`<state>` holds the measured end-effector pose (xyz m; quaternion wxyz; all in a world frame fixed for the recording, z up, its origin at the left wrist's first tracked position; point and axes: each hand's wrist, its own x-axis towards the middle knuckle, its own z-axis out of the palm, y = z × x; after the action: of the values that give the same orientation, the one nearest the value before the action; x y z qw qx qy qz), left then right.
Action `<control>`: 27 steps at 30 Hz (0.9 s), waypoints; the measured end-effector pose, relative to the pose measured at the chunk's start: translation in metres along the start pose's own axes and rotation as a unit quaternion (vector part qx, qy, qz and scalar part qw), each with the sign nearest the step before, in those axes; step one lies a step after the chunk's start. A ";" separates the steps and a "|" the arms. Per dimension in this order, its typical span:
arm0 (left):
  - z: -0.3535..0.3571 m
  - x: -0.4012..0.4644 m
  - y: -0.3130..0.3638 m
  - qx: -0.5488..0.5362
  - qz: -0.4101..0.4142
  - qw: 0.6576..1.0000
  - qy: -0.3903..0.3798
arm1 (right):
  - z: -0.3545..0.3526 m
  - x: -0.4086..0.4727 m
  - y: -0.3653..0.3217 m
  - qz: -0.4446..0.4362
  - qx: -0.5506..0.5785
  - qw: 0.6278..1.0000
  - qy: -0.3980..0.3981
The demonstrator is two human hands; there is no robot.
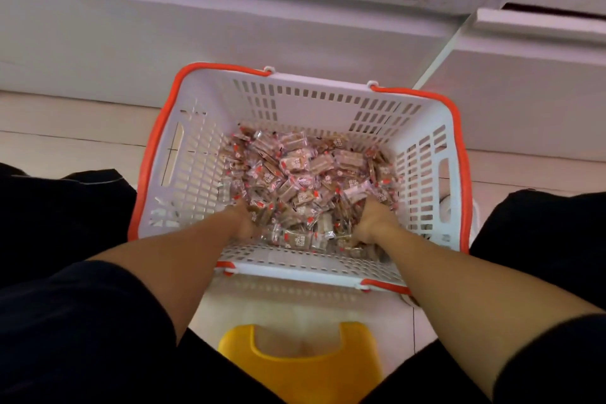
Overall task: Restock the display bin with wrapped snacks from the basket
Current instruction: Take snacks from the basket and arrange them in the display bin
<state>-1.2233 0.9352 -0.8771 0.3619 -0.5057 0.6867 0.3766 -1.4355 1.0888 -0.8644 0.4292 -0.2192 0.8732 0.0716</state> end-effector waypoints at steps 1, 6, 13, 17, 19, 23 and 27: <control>0.001 0.004 0.001 -0.038 0.026 0.998 -0.036 | 0.000 -0.002 -0.001 0.007 0.015 1.000 -0.017; 0.001 0.010 -0.004 0.135 0.040 0.989 -0.053 | 0.008 -0.003 0.002 -0.027 0.046 0.999 -0.011; 0.002 0.013 -0.008 0.119 0.072 0.990 -0.037 | -0.002 -0.002 0.002 -0.090 -0.018 0.995 0.029; -0.001 0.009 -0.006 0.103 0.074 0.992 -0.027 | -0.004 -0.001 0.002 -0.041 -0.012 0.999 0.013; -0.003 0.007 -0.006 0.090 0.073 0.993 -0.018 | -0.011 0.000 -0.001 -0.017 0.051 0.999 -0.003; -0.010 0.003 -0.005 0.004 0.050 0.999 -0.015 | -0.042 -0.012 -0.019 -0.044 0.291 0.951 -0.096; -0.018 -0.004 -0.002 -0.122 0.070 0.990 -0.016 | -0.062 -0.031 -0.032 -0.110 0.418 0.882 -0.190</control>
<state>-1.2229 0.9203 -0.8656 0.2809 -0.4908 0.6635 0.4898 -1.4490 1.0507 -0.7998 0.6440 -0.0966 0.6940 -0.3072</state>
